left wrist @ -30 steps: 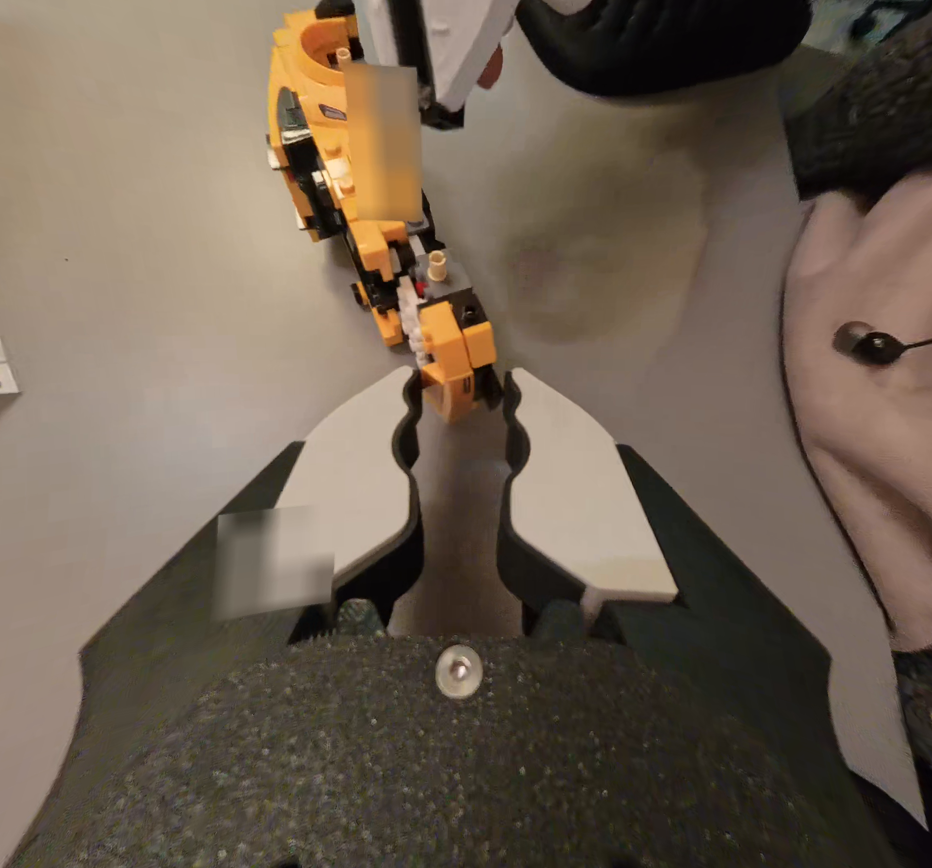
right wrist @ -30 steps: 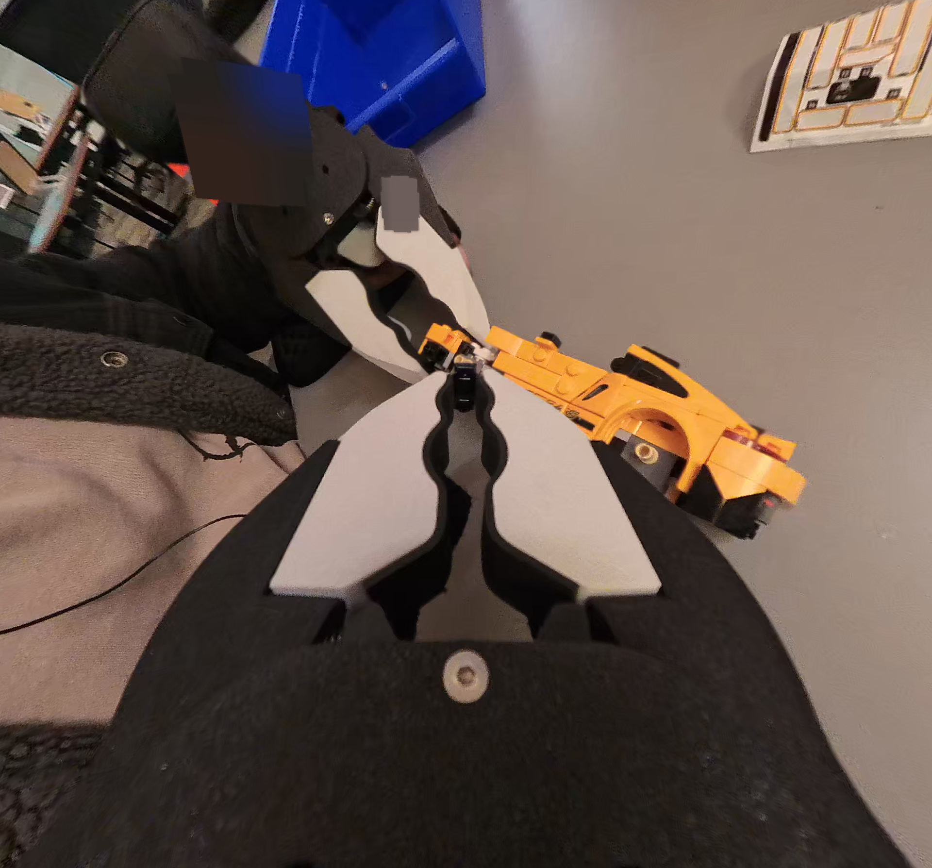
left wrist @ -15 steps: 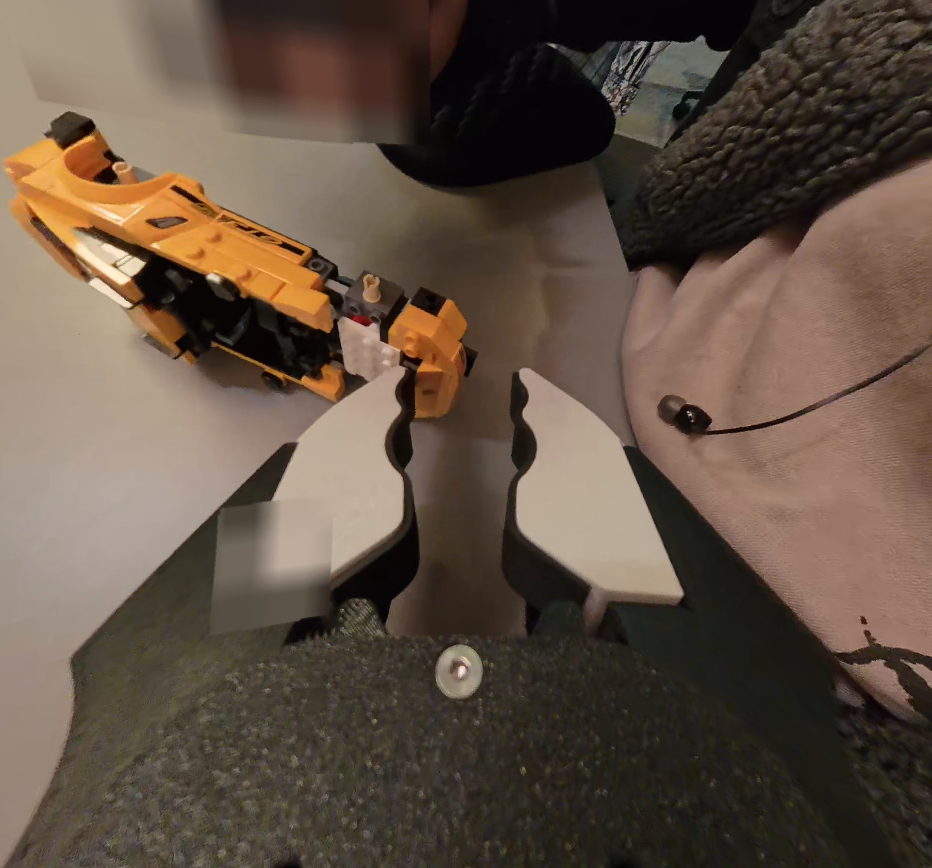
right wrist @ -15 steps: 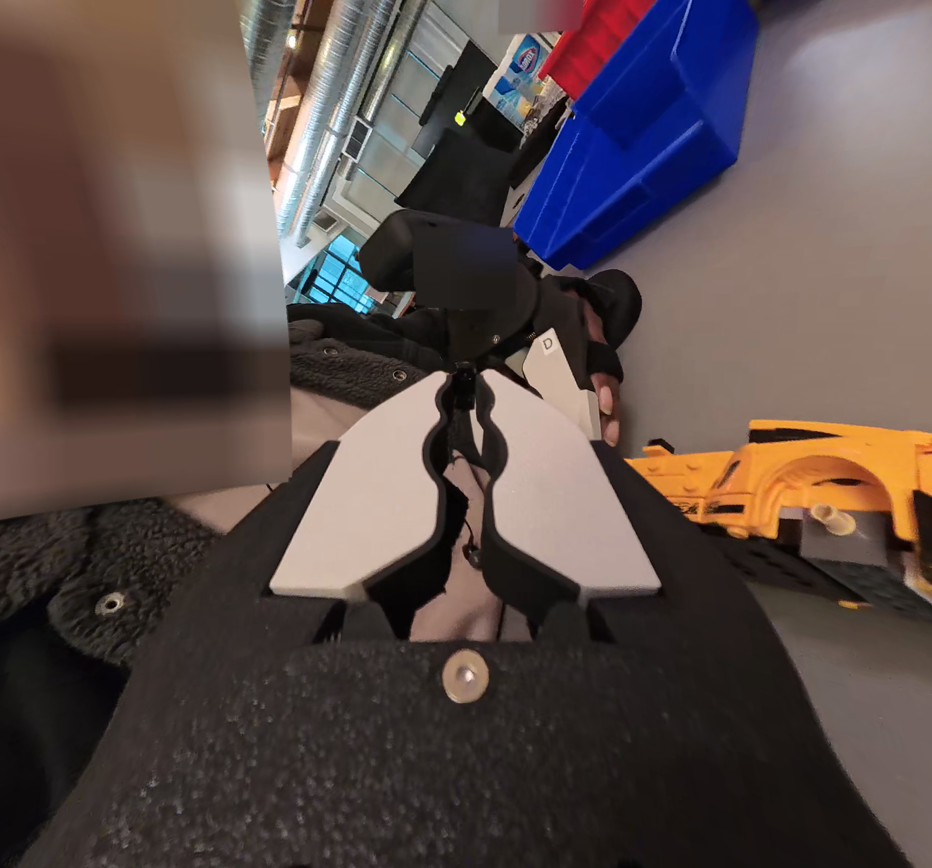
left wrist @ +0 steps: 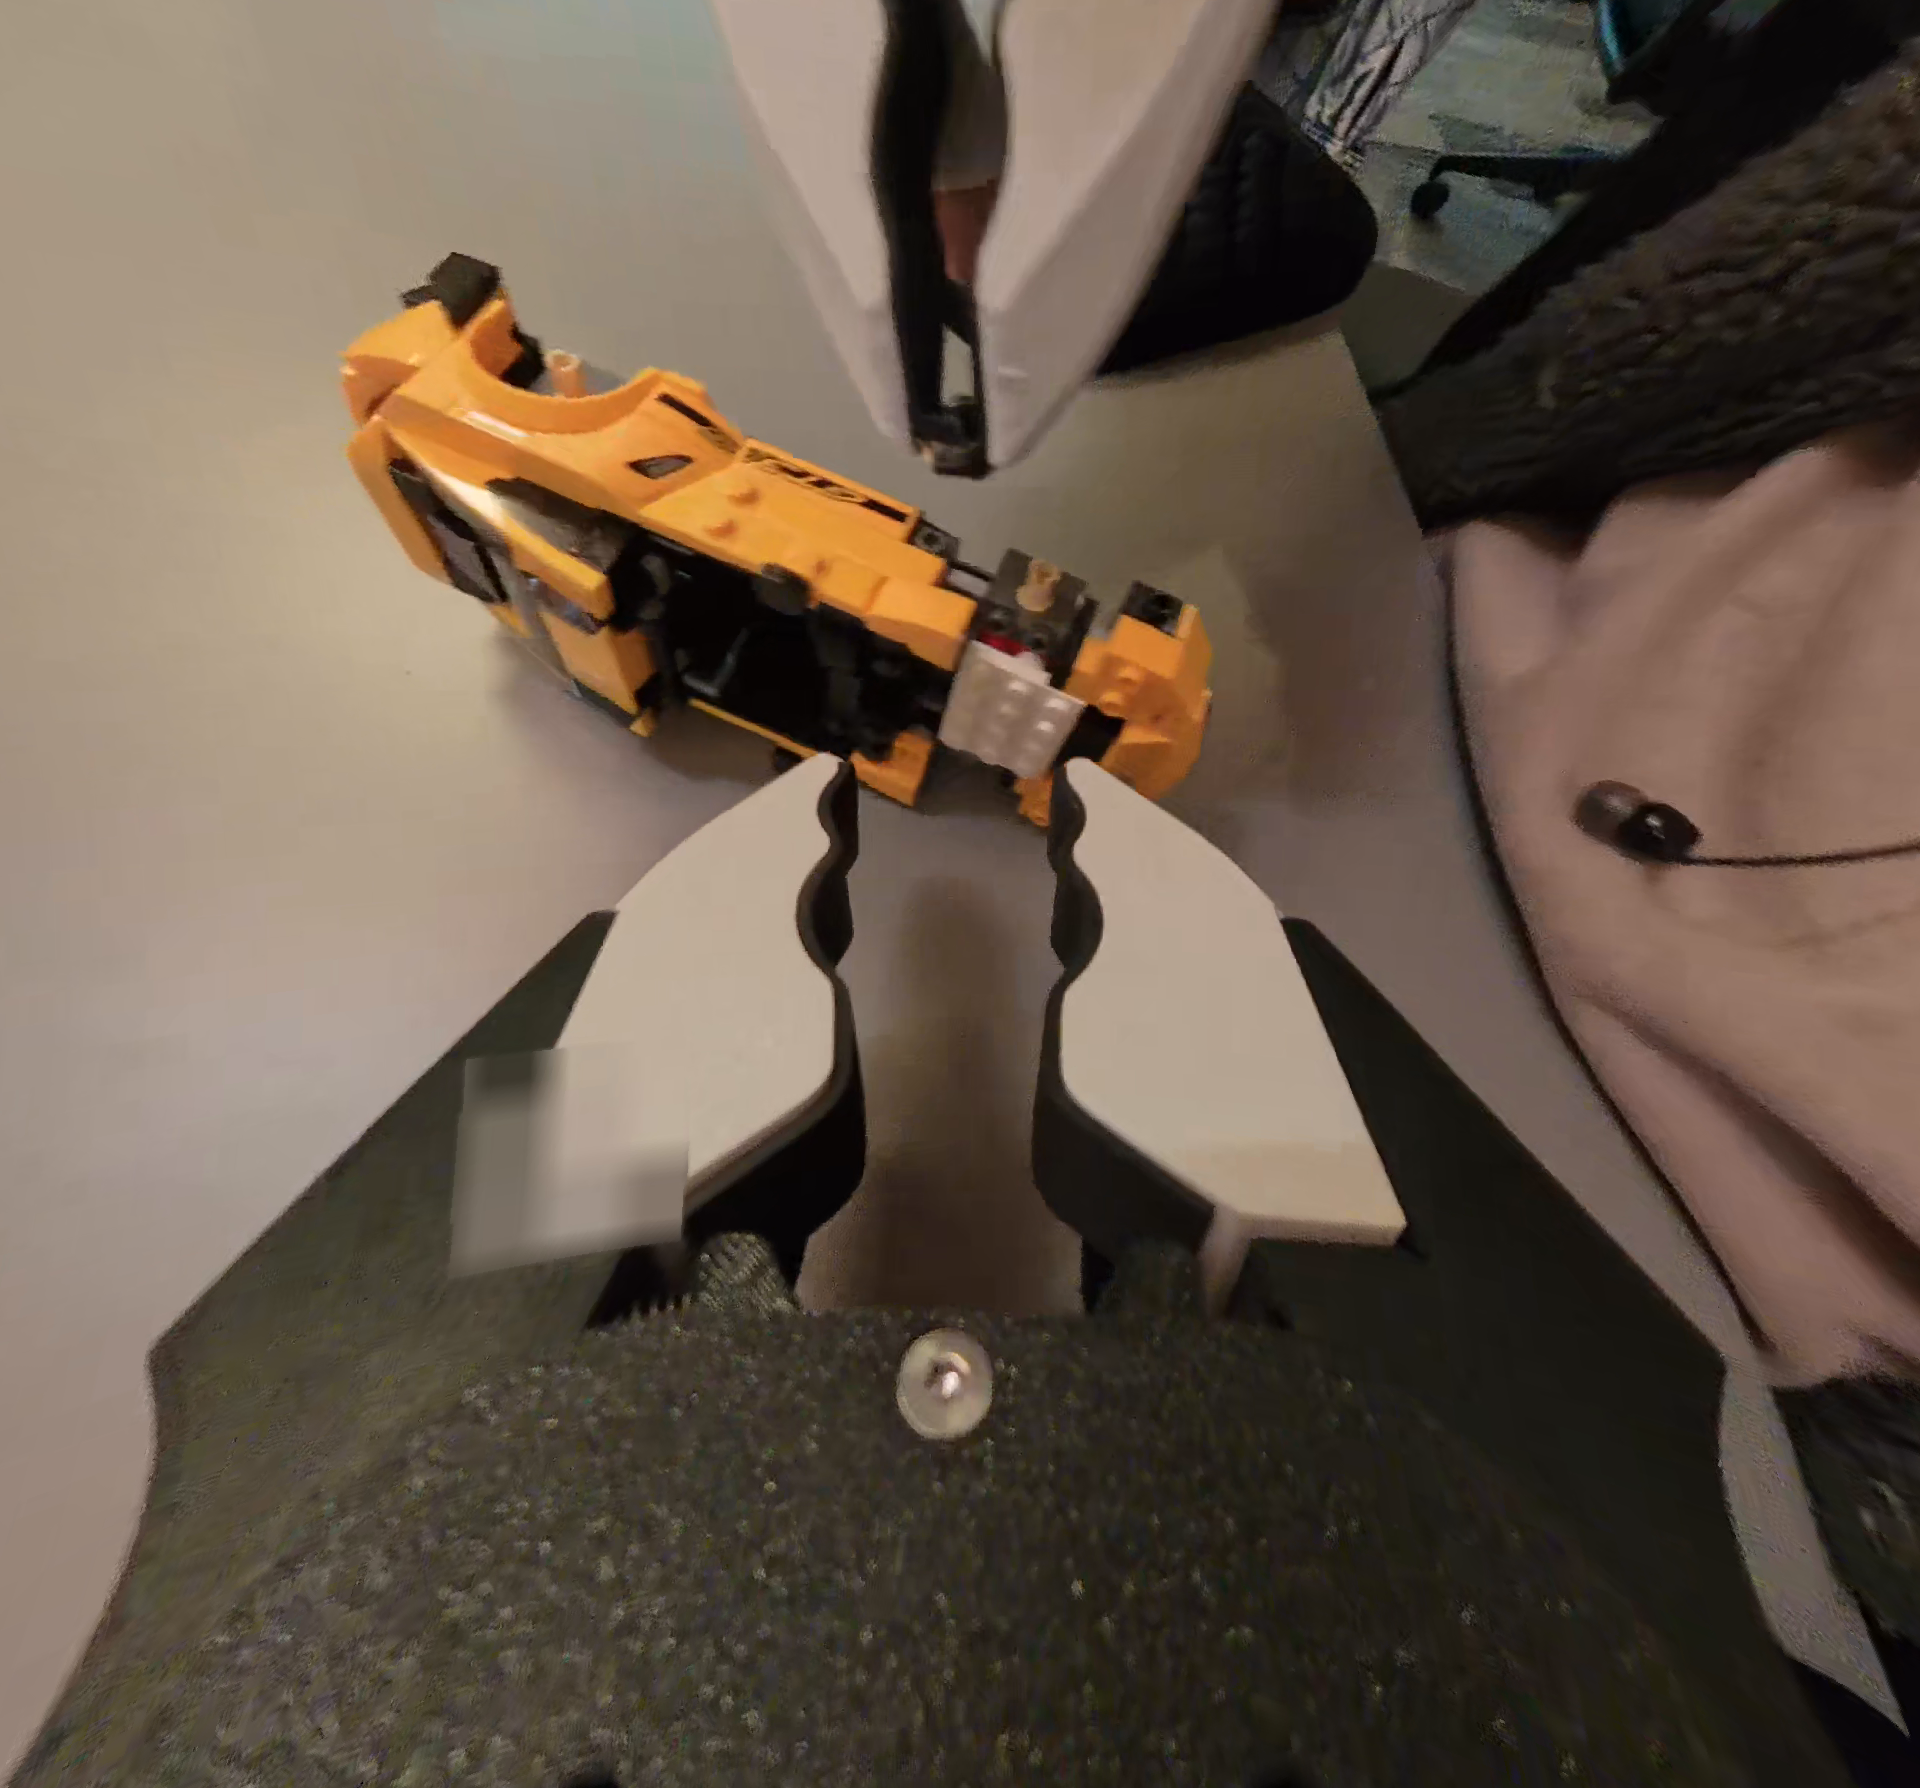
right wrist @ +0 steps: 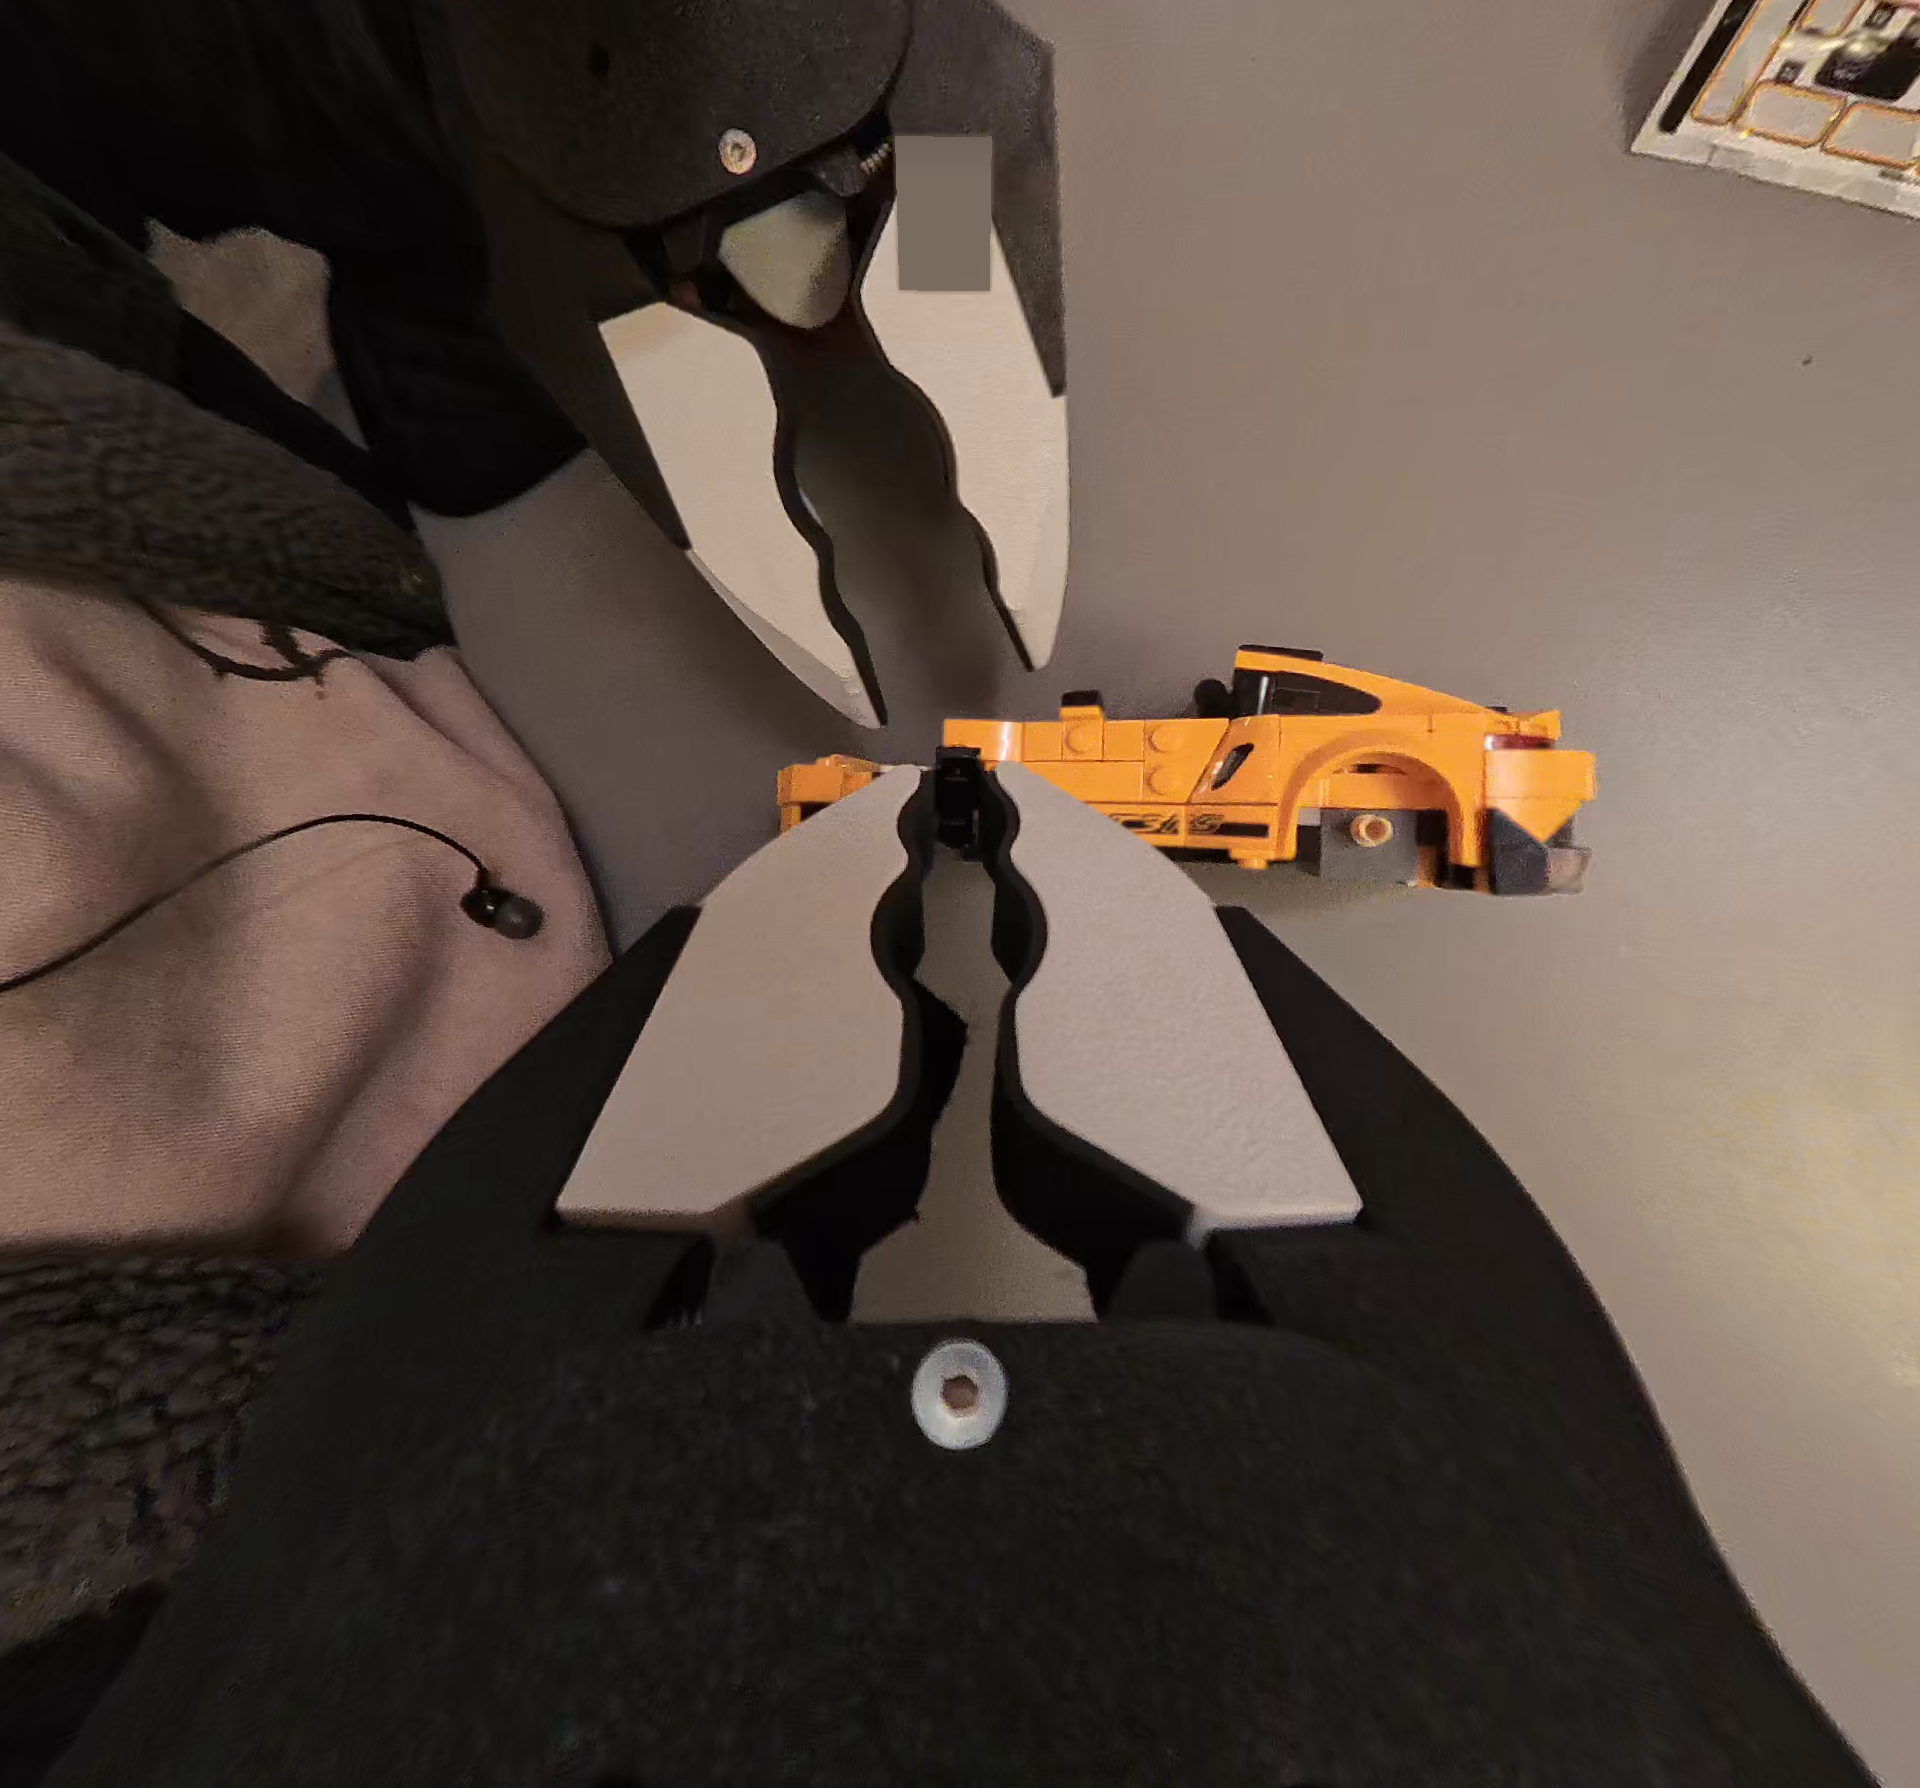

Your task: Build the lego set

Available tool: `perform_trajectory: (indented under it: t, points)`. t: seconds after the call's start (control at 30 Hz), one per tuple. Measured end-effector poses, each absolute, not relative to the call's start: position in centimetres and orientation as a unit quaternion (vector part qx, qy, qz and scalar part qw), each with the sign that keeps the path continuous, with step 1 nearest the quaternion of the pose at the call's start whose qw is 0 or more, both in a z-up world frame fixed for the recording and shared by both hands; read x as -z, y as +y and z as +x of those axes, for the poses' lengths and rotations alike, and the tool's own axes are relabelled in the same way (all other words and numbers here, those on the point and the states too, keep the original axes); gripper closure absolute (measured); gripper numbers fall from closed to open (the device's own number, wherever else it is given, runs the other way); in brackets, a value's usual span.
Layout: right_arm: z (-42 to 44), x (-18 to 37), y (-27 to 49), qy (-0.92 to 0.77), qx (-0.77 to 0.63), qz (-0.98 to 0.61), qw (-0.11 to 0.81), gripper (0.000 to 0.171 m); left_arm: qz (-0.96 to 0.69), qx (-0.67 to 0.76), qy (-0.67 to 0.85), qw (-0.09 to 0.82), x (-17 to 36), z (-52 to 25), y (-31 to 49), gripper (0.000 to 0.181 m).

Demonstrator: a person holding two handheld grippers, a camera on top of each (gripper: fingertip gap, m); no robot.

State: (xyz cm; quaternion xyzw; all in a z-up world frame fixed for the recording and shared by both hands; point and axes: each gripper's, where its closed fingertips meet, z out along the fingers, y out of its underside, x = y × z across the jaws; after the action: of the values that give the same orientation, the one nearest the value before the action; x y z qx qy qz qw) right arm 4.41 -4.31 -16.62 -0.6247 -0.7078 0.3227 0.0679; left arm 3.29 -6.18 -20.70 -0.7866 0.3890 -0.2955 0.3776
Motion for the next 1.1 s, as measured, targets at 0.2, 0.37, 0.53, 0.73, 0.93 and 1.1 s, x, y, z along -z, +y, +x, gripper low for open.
perform_trajectory:
  t: [0.2, 0.37, 0.53, 0.73, 0.93, 1.1]
  points:
    - [4.7, 18.2, -4.1, -0.726, -0.247, -0.64, 0.045, 0.164, -0.785, 0.284, 0.391, 0.388, 21.2, 4.0, -5.7, 0.149]
    - [5.0, 18.5, -3.9, -0.734, -0.216, -0.642, 0.046, 0.164, -0.779, 0.275, 0.394, 0.403, 21.2, 4.4, -5.8, 0.15]
    - [5.5, 18.6, -3.7, -0.748, -0.187, -0.634, 0.058, 0.164, -0.777, 0.28, 0.39, 0.408, 21.0, 4.6, -5.8, 0.15]
    - [5.6, 18.7, -3.7, -0.758, -0.171, -0.626, 0.069, 0.164, -0.775, 0.279, 0.391, 0.41, 21.1, 4.8, -5.9, 0.151]
    - [5.9, 18.9, -4.0, -0.768, -0.158, -0.617, 0.063, 0.164, -0.774, 0.277, 0.393, 0.413, 21.0, 4.9, -6.0, 0.151]
    - [5.8, 18.9, -4.2, -0.769, -0.153, -0.617, 0.065, 0.164, -0.773, 0.277, 0.394, 0.414, 21.0, 4.9, -6.1, 0.151]
